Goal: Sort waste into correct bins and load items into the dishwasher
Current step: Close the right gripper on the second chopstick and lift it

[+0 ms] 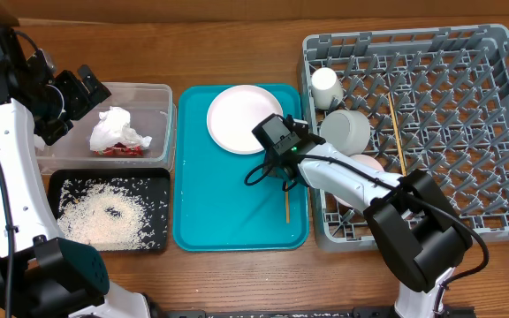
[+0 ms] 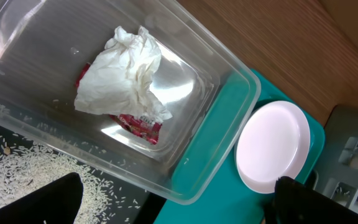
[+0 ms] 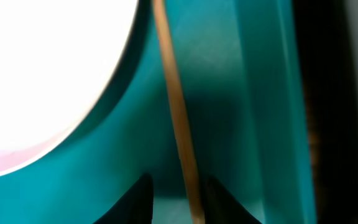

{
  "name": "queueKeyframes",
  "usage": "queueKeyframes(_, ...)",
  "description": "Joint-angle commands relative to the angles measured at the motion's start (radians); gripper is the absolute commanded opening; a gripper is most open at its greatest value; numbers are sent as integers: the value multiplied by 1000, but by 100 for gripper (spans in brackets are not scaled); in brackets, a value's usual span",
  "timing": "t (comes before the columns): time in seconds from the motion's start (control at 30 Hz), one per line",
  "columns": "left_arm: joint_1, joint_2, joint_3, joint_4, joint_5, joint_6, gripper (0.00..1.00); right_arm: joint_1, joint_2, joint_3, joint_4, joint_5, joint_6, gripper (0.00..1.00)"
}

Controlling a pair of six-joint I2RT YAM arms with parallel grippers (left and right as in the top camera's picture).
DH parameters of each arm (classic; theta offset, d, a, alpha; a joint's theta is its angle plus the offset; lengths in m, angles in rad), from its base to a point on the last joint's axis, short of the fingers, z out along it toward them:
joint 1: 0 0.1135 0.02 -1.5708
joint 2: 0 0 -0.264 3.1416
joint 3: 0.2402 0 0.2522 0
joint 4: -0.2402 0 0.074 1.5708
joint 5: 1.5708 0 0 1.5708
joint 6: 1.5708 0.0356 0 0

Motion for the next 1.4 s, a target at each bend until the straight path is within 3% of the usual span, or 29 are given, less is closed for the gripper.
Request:
queueKeyframes(0.0, -3, -13, 18, 2, -5, -10, 100, -5, 10, -6, 14, -36, 8, 28)
queueKeyframes(0.27, -3, -13, 18, 2, -5, -10, 100, -5, 10, -6, 13, -16, 1, 28)
queueKeyframes(0.4, -3, -13, 18, 2, -5, -10, 100, -5, 10, -6, 11, -16, 1, 20)
queueKeyframes(0.7, -3, -13, 18, 2, -5, -10, 100, -5, 10, -6, 13, -16, 1, 17)
queueKeyframes(1.37, -3, -13, 18, 2, -5, -10, 100, -5, 10, -6, 10, 30, -8, 15)
